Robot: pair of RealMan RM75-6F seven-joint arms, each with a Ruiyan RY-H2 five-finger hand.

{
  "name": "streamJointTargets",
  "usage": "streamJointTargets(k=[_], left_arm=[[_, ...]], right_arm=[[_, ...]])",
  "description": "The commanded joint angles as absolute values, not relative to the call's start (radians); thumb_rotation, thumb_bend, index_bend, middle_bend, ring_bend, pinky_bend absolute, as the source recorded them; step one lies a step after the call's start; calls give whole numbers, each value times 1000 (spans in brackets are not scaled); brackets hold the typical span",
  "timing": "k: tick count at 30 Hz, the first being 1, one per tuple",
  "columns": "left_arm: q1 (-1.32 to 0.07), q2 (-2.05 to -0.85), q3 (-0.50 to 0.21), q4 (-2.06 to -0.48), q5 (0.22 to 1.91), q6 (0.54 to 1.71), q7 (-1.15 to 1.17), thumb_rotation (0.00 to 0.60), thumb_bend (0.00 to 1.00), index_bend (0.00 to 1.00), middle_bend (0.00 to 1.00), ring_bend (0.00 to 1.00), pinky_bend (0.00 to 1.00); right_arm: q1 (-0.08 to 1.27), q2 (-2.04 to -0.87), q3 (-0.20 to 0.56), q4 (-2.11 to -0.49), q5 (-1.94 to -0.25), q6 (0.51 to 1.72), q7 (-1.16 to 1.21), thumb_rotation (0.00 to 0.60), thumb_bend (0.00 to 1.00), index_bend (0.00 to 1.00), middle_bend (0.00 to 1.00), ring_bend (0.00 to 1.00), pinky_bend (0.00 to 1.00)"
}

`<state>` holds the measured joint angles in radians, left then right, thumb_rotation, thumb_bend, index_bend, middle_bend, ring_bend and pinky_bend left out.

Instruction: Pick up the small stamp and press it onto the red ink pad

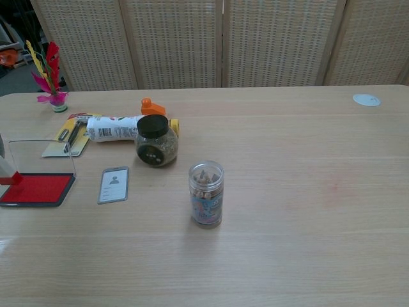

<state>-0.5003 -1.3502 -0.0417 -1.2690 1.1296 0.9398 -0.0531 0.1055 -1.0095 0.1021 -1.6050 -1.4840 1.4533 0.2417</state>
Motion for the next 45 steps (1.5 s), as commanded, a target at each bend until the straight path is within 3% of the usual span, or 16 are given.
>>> streamJointTargets(k=[1,45], left_arm=[[-501,-1362,-47,-1250,1136,924,-62,600,432,589,977,1000,990],[-520,-1460,-86,-1187,1104,851,65,600,431,592,977,1000,990]], right_arm=[[106,-1009,102,-1604,-1483,1452,243,600,0,6,0,0,0],[105,-1009,108,-1595,-1476,1458,265,600,0,6,0,0,0]])
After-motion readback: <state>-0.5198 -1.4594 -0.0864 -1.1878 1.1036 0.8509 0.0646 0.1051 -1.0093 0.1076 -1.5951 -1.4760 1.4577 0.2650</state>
